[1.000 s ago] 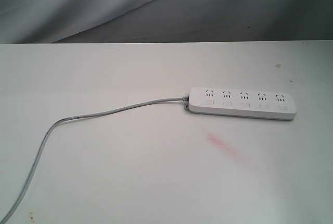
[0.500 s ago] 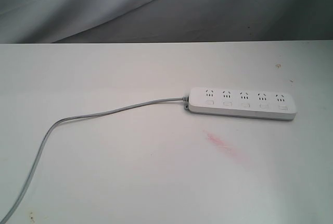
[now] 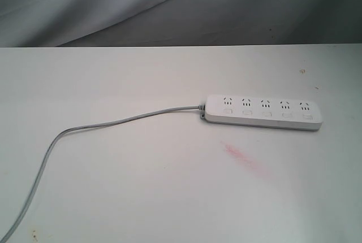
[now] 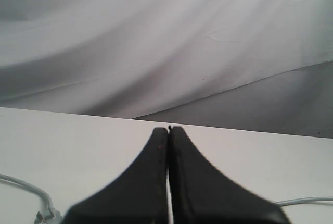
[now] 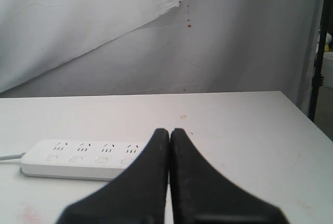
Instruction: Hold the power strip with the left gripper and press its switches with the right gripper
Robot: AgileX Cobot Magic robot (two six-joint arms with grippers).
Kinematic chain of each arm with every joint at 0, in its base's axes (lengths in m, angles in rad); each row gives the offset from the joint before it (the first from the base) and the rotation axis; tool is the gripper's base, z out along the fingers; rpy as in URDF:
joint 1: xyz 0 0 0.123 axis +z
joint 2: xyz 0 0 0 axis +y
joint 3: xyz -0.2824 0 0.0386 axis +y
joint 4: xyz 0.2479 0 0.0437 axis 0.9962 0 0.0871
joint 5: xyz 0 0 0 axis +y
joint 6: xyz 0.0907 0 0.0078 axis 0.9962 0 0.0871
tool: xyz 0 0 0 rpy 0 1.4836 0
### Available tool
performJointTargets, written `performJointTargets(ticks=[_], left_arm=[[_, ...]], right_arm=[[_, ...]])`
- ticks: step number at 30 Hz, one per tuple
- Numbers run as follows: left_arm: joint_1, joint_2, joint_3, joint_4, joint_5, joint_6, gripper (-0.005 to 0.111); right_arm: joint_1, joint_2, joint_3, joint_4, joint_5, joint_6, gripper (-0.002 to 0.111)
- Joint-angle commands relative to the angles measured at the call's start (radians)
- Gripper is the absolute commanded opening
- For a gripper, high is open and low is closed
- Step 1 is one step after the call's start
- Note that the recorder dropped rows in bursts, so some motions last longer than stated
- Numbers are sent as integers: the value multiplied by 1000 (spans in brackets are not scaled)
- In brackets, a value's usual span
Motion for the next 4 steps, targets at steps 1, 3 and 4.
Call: performJointTargets(ticks=[1, 3, 4], left_arm=[[3, -3, 4, -2, -9, 2, 0], [3, -3, 4, -2, -9, 2, 0], [3, -3, 4, -2, -9, 2, 0]], right_arm=[[-5, -4, 4, 4, -13, -2, 0], [-5, -4, 4, 4, -13, -2, 0], [-5, -4, 4, 4, -13, -2, 0]])
